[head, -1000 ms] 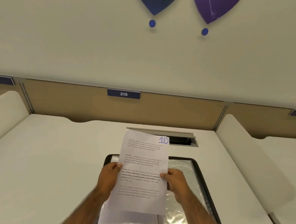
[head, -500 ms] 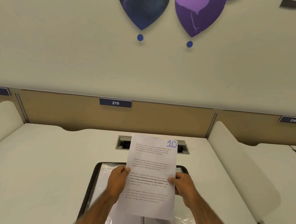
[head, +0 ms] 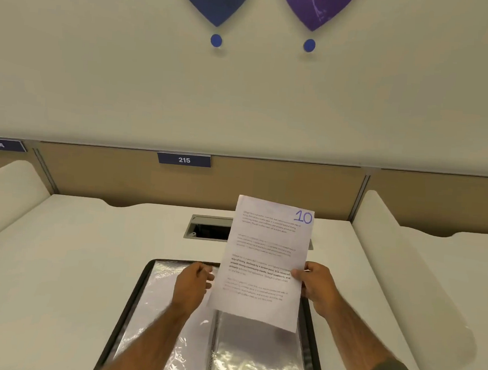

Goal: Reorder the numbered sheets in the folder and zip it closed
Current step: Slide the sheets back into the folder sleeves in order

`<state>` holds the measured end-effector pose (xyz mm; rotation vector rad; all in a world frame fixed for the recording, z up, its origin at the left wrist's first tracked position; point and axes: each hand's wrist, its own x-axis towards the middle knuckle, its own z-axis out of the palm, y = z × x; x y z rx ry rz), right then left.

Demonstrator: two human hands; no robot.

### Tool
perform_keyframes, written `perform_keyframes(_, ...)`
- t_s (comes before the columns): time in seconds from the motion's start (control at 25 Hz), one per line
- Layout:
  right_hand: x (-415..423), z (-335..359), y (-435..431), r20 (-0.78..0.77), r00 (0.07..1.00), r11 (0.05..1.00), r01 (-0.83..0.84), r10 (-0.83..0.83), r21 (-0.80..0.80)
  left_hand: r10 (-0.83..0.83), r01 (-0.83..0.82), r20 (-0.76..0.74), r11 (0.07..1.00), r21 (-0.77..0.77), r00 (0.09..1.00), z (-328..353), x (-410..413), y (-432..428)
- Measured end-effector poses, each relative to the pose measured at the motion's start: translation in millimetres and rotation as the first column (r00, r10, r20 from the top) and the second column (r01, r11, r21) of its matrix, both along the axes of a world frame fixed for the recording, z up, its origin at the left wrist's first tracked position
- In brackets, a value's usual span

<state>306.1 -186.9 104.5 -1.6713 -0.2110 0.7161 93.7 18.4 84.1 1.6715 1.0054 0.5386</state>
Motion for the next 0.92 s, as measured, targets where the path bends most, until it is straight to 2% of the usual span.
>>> perform_keyframes(0.12,25,4,10,-0.032,0.998,0.997,0.055,-0.053,0.051,-0.086,0.137,-0.246,0.97,0.199,0.966,-27,10,11)
perform_keyframes(0.2,38,7,22,-0.045,0.996,0.994,0.078,-0.075,0.08,-0.154,0.259,-0.366,0.931,0.257,0.918,-44,23,14)
perform_keyframes(0.32,55,13,40,-0.055,0.994,0.99,0.1,-0.095,0.102,-0.223,0.395,-0.449,0.855,0.336,0.865,-58,54,15)
perform_keyframes(0.4,67,14,54,-0.048,0.994,0.988,0.102,-0.098,0.114,-0.249,0.484,-0.501,0.768,0.419,0.829,-65,77,18)
perform_keyframes(0.6,86,5,86,-0.025,0.991,0.983,0.134,-0.132,0.125,-0.221,0.598,-0.605,0.592,0.54,0.765,-87,114,24)
perform_keyframes(0.68,92,1,97,-0.018,0.99,0.981,0.141,-0.14,0.132,-0.2,0.606,-0.622,0.571,0.554,0.757,-94,122,24)
perform_keyframes(0.8,99,-4,109,-0.002,0.988,0.98,0.15,-0.151,0.128,-0.17,0.609,-0.662,0.602,0.516,0.73,-92,130,27)
perform_keyframes(0.92,108,-12,114,0.022,0.987,0.979,0.157,-0.161,0.127,-0.213,0.629,-0.66,0.601,0.493,0.721,-90,133,28)
